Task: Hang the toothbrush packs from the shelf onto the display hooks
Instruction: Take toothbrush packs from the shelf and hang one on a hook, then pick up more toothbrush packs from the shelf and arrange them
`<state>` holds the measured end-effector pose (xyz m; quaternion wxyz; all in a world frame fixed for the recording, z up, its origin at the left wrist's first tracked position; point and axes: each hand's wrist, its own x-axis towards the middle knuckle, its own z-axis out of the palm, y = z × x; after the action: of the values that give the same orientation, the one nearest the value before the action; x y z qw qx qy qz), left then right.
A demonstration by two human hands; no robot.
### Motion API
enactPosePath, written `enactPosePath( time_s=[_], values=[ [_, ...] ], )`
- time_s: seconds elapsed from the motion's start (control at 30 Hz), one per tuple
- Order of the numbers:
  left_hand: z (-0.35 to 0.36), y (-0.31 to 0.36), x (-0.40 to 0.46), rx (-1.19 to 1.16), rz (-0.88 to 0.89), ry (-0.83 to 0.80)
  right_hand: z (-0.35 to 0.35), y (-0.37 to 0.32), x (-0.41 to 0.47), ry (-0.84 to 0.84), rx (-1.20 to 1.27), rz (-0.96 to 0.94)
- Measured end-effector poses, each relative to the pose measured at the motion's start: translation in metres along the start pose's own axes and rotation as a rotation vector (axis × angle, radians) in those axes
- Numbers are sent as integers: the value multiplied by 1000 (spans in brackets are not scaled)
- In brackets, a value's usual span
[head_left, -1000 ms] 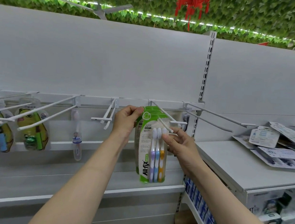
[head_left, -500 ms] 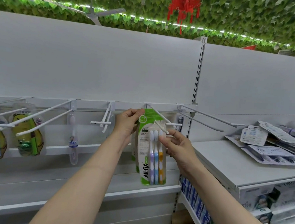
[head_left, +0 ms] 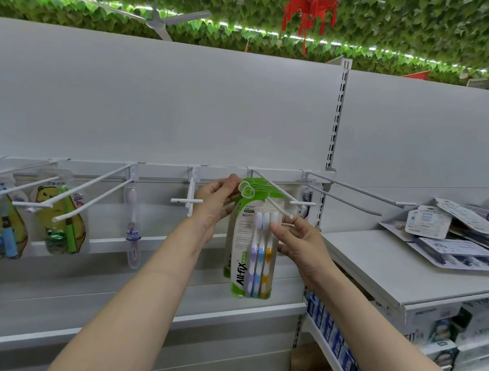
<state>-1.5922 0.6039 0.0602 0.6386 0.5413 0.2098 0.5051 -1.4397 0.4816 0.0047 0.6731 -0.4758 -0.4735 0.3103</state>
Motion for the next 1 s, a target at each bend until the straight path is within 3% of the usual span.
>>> enactPosePath(
  time_s=[0.4,0.6,0.77,1.0],
  values=[
    [-14,-6,-34,136,-17,84,-3,-1,-3,50,-87,75],
    [2,5,-85,263,49,182,-28,-21,-27,83,-292,72],
    [44,8,-141,478,69,188,-76,-66,-72,23,-603,28],
    [152,11,-238,1059,150,-67,-170,-149,-158,-101,-1258,-70]
  ],
)
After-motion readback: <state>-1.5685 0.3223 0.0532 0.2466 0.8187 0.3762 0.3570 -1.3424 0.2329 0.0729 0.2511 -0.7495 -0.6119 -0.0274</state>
